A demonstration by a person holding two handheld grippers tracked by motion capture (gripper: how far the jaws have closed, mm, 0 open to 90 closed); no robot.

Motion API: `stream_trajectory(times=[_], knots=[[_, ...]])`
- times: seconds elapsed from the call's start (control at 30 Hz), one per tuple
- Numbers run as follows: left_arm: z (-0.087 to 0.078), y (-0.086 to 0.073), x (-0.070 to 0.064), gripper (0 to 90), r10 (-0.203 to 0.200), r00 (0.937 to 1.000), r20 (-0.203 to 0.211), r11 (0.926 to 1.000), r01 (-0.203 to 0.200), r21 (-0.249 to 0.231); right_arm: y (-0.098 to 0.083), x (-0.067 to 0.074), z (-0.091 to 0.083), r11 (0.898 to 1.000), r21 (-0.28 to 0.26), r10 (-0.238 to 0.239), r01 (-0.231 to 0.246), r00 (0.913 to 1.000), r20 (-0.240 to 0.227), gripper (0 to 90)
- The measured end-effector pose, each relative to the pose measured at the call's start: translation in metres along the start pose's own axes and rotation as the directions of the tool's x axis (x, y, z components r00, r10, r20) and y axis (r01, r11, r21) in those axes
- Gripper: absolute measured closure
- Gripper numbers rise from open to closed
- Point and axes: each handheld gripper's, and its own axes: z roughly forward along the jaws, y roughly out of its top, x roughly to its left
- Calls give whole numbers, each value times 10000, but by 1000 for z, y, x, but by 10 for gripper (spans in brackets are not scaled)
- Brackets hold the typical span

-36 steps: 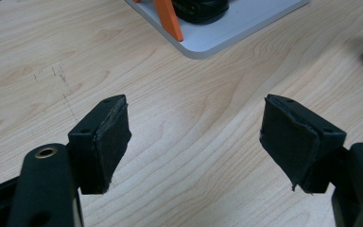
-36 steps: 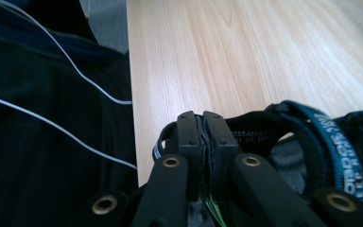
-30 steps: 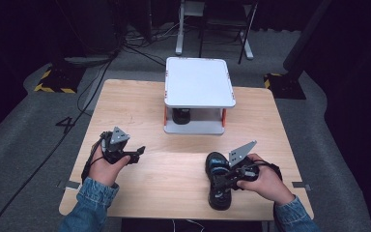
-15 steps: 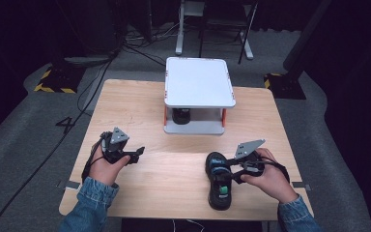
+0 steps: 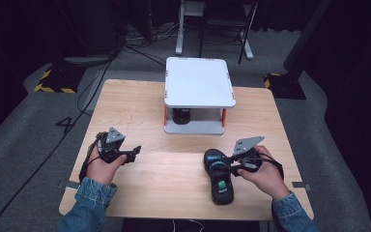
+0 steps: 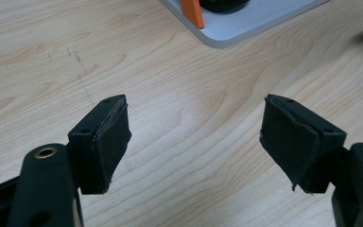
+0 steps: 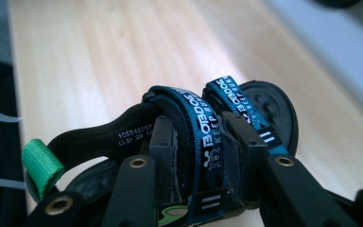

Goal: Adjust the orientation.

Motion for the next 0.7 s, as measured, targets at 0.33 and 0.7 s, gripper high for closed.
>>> stream_trajectory(times=[0.33, 0.7], knots=[[-17, -18, 9, 254, -497, 9976, -492, 9988, 494, -69, 23, -32, 9, 9820, -1887, 352, -29, 9852, 1679, 674], [-36, -38, 14, 256, -972, 9899, -1033, 9951, 984, 58, 32, -75, 47, 9739, -1897, -720, 1244, 9626, 2613, 674]])
